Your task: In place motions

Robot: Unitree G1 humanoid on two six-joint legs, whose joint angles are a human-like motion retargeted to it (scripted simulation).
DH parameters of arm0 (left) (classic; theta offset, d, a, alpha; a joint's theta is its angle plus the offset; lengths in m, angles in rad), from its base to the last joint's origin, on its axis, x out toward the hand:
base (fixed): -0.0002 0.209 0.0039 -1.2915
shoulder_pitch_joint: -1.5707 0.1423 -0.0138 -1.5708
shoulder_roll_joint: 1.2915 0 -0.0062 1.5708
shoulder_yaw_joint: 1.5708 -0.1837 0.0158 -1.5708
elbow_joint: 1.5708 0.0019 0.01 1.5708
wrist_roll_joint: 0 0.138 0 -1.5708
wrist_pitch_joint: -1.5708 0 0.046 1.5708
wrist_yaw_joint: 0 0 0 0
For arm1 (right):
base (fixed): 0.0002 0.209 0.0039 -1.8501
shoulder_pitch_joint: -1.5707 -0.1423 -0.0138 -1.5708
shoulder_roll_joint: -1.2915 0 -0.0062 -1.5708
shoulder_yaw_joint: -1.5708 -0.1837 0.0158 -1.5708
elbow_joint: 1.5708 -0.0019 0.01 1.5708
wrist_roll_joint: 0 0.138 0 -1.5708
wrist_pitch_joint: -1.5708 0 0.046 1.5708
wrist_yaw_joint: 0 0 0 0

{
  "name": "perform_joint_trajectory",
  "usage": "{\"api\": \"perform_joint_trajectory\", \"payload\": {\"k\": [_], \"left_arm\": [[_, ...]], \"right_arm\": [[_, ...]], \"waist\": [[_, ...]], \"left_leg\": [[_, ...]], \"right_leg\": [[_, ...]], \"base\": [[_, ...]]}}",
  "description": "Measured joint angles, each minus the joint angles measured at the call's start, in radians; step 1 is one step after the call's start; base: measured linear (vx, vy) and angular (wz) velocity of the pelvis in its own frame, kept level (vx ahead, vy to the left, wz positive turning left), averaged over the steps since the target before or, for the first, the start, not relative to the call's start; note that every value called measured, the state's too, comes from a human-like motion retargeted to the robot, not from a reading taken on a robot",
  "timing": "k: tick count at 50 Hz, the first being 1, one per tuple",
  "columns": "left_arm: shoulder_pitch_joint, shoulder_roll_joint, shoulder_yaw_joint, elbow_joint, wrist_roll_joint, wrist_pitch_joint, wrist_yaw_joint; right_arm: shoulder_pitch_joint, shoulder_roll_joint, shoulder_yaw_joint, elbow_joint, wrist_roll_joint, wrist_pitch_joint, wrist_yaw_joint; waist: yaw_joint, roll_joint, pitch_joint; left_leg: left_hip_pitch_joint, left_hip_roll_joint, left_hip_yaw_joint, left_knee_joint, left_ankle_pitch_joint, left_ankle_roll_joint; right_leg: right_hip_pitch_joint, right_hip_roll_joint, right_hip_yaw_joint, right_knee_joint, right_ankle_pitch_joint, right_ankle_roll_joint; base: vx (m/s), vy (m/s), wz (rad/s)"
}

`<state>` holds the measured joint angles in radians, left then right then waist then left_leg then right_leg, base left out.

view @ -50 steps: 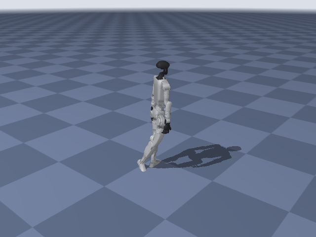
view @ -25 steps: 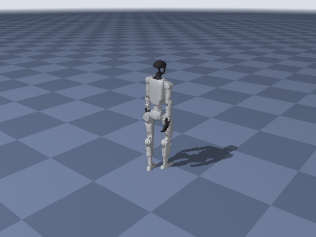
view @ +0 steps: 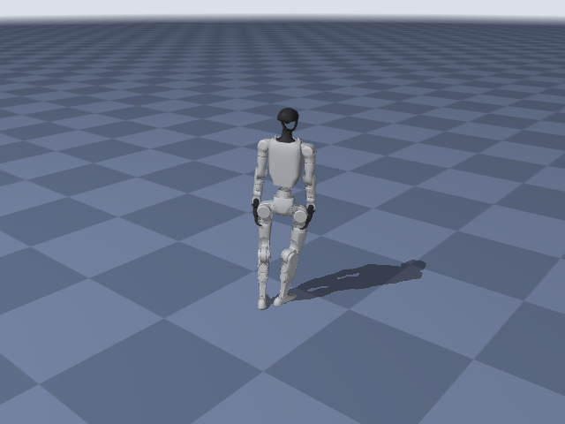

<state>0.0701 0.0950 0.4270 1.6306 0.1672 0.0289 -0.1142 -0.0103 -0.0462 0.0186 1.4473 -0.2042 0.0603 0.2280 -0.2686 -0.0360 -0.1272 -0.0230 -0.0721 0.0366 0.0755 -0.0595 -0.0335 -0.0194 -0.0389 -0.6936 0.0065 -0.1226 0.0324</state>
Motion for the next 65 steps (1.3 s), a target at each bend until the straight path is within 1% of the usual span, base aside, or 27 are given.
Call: {"api": "perform_joint_trajectory", "payload": {"k": [3, 8, 14, 21, 26, 28, 30, 32, 33, 35, 37, 38, 39, 42, 45, 46, 47, 49, 50, 52, 55, 57, 59, 60, 62, 63, 65], "left_arm": [[-0.004, -0.001, -0.009, -0.005, -0.002, 0.003, -0.008], [-0.020, -0.003, -0.030, -0.051, 0.010, 0.002, -0.019], [-0.043, -0.007, -0.043, -0.118, -0.002, -0.007, -0.033], [-0.068, 0.004, -0.048, -0.143, -0.021, -0.011, -0.037], [-0.070, -0.002, -0.044, -0.157, -0.021, -0.015, -0.039], [-0.069, -0.010, -0.038, -0.156, -0.024, -0.016, -0.039], [-0.069, -0.025, -0.029, -0.151, -0.033, -0.011, -0.037], [-0.065, -0.044, -0.001, -0.148, -0.049, -0.006, -0.048], [-0.062, -0.054, 0.019, -0.146, -0.058, -0.007, -0.055], [-0.049, -0.071, 0.060, -0.148, -0.078, -0.013, -0.063], [-0.036, -0.078, 0.093, -0.146, -0.099, -0.021, -0.064], [-0.031, -0.076, 0.106, -0.141, -0.109, -0.023, -0.063], [-0.029, -0.073, 0.117, -0.130, -0.119, -0.022, -0.059], [-0.035, -0.056, 0.128, -0.074, -0.140, -0.010, -0.039], [-0.028, -0.022, 0.107, -0.023, -0.135, 0.017, -0.034], [-0.029, -0.010, 0.098, -0.016, -0.117, 0.026, -0.035], [-0.029, 0.000, 0.089, -0.014, -0.098, 0.034, -0.033], [-0.029, 0.011, 0.074, -0.030, -0.055, 0.036, -0.022], [-0.029, 0.013, 0.069, -0.042, -0.037, 0.033, -0.014], [-0.027, 0.014, 0.067, -0.066, -0.021, 0.018, -0.005], [-0.021, 0.012, 0.070, -0.076, -0.028, 0.004, -0.011], [-0.012, 0.011, 0.075, -0.067, -0.031, 0.010, -0.021], [0.001, 0.011, 0.082, -0.057, -0.025, 0.018, -0.023], [0.007, 0.013, 0.085, -0.051, -0.020, 0.022, -0.023], [0.022, 0.020, 0.090, -0.043, -0.008, 0.027, -0.016], [0.033, 0.023, 0.092, -0.041, -0.002, 0.028, -0.013], [0.051, 0.028, 0.099, -0.034, 0.006, 0.033, -0.010]], "right_arm": [[0.012, -0.002, 0.014, 0.005, -0.045, -0.003, -0.005], [0.026, -0.014, 0.031, 0.057, -0.096, 0.008, -0.024], [0.037, -0.030, 0.019, 0.113, -0.113, 0.047, 0.014], [0.054, -0.038, -0.006, 0.108, -0.100, 0.041, -0.003], [0.054, -0.046, -0.020, 0.110, -0.085, 0.041, -0.005], [0.048, -0.051, -0.024, 0.108, -0.081, 0.044, -0.003], [0.042, -0.056, -0.024, 0.100, -0.077, 0.045, -0.003], [0.034, -0.058, -0.014, 0.086, -0.071, 0.043, -0.003], [0.027, -0.058, -0.006, 0.078, -0.069, 0.042, -0.003], [0.014, -0.054, 0.013, 0.058, -0.067, 0.038, -0.002], [-0.007, -0.046, 0.033, 0.030, -0.071, 0.034, 0.008], [-0.020, -0.041, 0.044, 0.013, -0.075, 0.031, 0.018], [-0.033, -0.036, 0.055, -0.006, -0.081, 0.026, 0.029], [-0.063, -0.026, 0.085, -0.071, -0.100, 0.005, 0.052], [-0.058, -0.017, 0.123, -0.120, -0.105, -0.024, 0.036], [-0.053, -0.016, 0.130, -0.126, -0.102, -0.030, 0.023], [-0.048, -0.016, 0.135, -0.131, -0.099, -0.035, 0.014], [-0.043, -0.024, 0.134, -0.127, -0.098, -0.037, 0.014], [-0.043, -0.030, 0.132, -0.122, -0.101, -0.034, 0.022], [-0.047, -0.044, 0.123, -0.102, -0.118, -0.021, 0.040], [-0.057, -0.066, 0.109, -0.060, -0.138, -0.004, 0.033], [-0.061, -0.079, 0.096, -0.028, -0.137, 0.005, 0.010], [-0.062, -0.089, 0.083, -0.001, -0.123, 0.015, -0.011], [-0.067, -0.093, 0.074, 0.017, -0.111, 0.020, -0.022], [-0.079, -0.098, 0.053, 0.045, -0.084, 0.025, -0.028], [-0.081, -0.100, 0.042, 0.054, -0.072, 0.028, -0.027], [-0.083, -0.101, 0.014, 0.064, -0.055, 0.034, -0.016]], "waist": [[-0.020, 0.011, -0.005], [-0.021, 0.016, -0.003], [-0.004, 0.017, 0.006], [-0.013, 0.015, 0.014], [-0.010, 0.000, 0.000], [0.010, -0.010, -0.009], [0.045, -0.024, -0.009], [0.091, -0.038, 0.004], [0.119, -0.045, 0.013], [0.167, -0.054, 0.027], [0.204, -0.051, 0.041], [0.208, -0.048, 0.049], [0.196, -0.044, 0.061], [0.112, -0.022, 0.092], [0.026, -0.012, 0.087], [0.016, -0.009, 0.089], [0.013, -0.006, 0.094], [0.041, -0.004, 0.114], [0.063, -0.004, 0.123], [0.119, 0.004, 0.133], [0.216, 0.030, 0.129], [0.250, 0.057, 0.115], [0.271, 0.079, 0.097], [0.280, 0.089, 0.087], [0.283, 0.081, 0.065], [0.279, 0.073, 0.048], [0.275, 0.061, 0.001]], "left_leg": [[-0.010, 0.013, 0.044, 0.006, -0.012, -0.009], [-0.025, 0.025, 0.033, 0.023, 0.000, -0.027], [-0.039, 0.022, 0.015, 0.040, 0.046, -0.006], [-0.030, 0.004, -0.025, 0.024, 0.058, 0.044], [-0.049, -0.028, -0.061, 0.064, 0.009, 0.083], [-0.074, -0.051, -0.082, 0.109, -0.020, 0.111], [-0.098, -0.082, -0.132, 0.159, -0.039, 0.159], [-0.113, -0.121, -0.242, 0.194, -0.031, 0.191], [-0.116, -0.140, -0.312, 0.201, -0.020, 0.189], [-0.111, -0.163, -0.443, 0.193, -0.002, 0.163], [-0.099, -0.146, -0.500, 0.159, 0.013, 0.099], [-0.095, -0.125, -0.484, 0.139, 0.016, 0.069], [-0.089, -0.102, -0.434, 0.122, 0.010, 0.065], [-0.070, -0.051, -0.279, 0.073, -0.014, 0.108], [-0.082, -0.034, -0.248, 0.048, 0.001, 0.099], [-0.079, -0.030, -0.223, 0.043, 0.000, 0.106], [-0.074, -0.025, -0.199, 0.038, 0.000, 0.113], [-0.051, -0.017, -0.141, 0.026, -0.005, 0.127], [-0.040, -0.010, -0.100, 0.020, -0.010, 0.133], [-0.020, 0.010, -0.003, 0.003, -0.025, 0.136], [0.002, 0.057, 0.168, -0.018, -0.058, 0.123], [0.014, 0.086, 0.250, -0.032, -0.080, 0.111], [0.031, 0.112, 0.350, -0.049, -0.100, 0.092], [0.043, 0.125, 0.411, -0.057, -0.111, 0.080], [0.064, 0.112, 0.528, -0.080, -0.127, 0.058], [0.070, 0.098, 0.582, -0.090, -0.135, 0.048], [0.068, 0.081, 0.696, -0.101, -0.151, 0.024]], "right_leg": [[-0.004, 0.004, -0.021, 0.004, -0.006, -0.001], [-0.013, 0.000, -0.019, 0.023, -0.011, -0.005], [-0.029, -0.011, 0.014, 0.055, 0.000, -0.010], [-0.031, -0.012, 0.029, 0.067, 0.017, 0.000], [-0.045, -0.040, 0.046, 0.072, 0.007, 0.019], [-0.064, -0.060, 0.073, 0.083, 0.009, 0.023], [-0.084, -0.084, 0.120, 0.097, 0.019, 0.030], [-0.100, -0.097, 0.186, 0.109, 0.037, 0.031], [-0.110, -0.098, 0.228, 0.116, 0.047, 0.030], [-0.135, -0.093, 0.312, 0.130, 0.066, 0.026], [-0.167, -0.069, 0.393, 0.147, 0.079, 0.019], [-0.182, -0.055, 0.423, 0.156, 0.086, 0.013], [-0.192, -0.045, 0.444, 0.162, 0.093, 0.008], [-0.212, -0.015, 0.460, 0.170, 0.111, -0.009], [-0.248, 0.000, 0.484, 0.178, 0.121, -0.028], [-0.255, -0.003, 0.482, 0.176, 0.122, -0.035], [-0.256, -0.011, 0.462, 0.174, 0.117, -0.045], [-0.224, -0.050, 0.327, 0.163, 0.089, -0.074], [-0.200, -0.072, 0.230, 0.155, 0.074, -0.090], [-0.142, -0.109, 0.002, 0.138, 0.037, -0.098], [-0.052, -0.153, -0.350, 0.156, -0.025, -0.081], [0.007, -0.131, -0.567, 0.170, -0.068, -0.089], [0.050, -0.093, -0.725, 0.183, -0.095, -0.104], [0.066, -0.077, -0.784, 0.188, -0.098, -0.114], [0.057, -0.076, -0.780, 0.184, -0.071, -0.091], [0.041, -0.075, -0.782, 0.169, -0.038, -0.093], [-0.044, -0.094, -0.648, 0.181, -0.003, -0.111]], "base": [[-0.18, -0.06, 0.34], [-0.12, -0.05, 0.02], [-0.10, -0.05, -0.26], [-0.03, -0.01, -0.08], [0.01, 0.01, -0.04], [0.05, 0.05, -0.56], [0.05, 0.06, -1.03], [0.09, 0.06, -1.57], [0.07, 0.05, -1.94], [0.02, 0.02, -2.11], [-0.02, -0.02, -2.09], [-0.07, -0.05, -1.69], [-0.14, -0.06, -1.29], [-0.20, 0.01, -0.47], [-0.11, 0.12, -0.59], [-0.12, 0.25, -1.13], [-0.14, 0.33, -1.51], [-0.14, 0.32, -2.13], [-0.16, 0.36, -2.70], [-0.20, 0.42, -3.14], [-0.21, 0.44, -3.67], [-0.28, 0.52, -3.46], [-0.28, 0.51, -3.31], [-0.32, 0.50, -3.22], [-0.41, 0.51, -3.03], [-0.48, 0.49, -2.88], [-0.46, 0.41, -2.78]]}}
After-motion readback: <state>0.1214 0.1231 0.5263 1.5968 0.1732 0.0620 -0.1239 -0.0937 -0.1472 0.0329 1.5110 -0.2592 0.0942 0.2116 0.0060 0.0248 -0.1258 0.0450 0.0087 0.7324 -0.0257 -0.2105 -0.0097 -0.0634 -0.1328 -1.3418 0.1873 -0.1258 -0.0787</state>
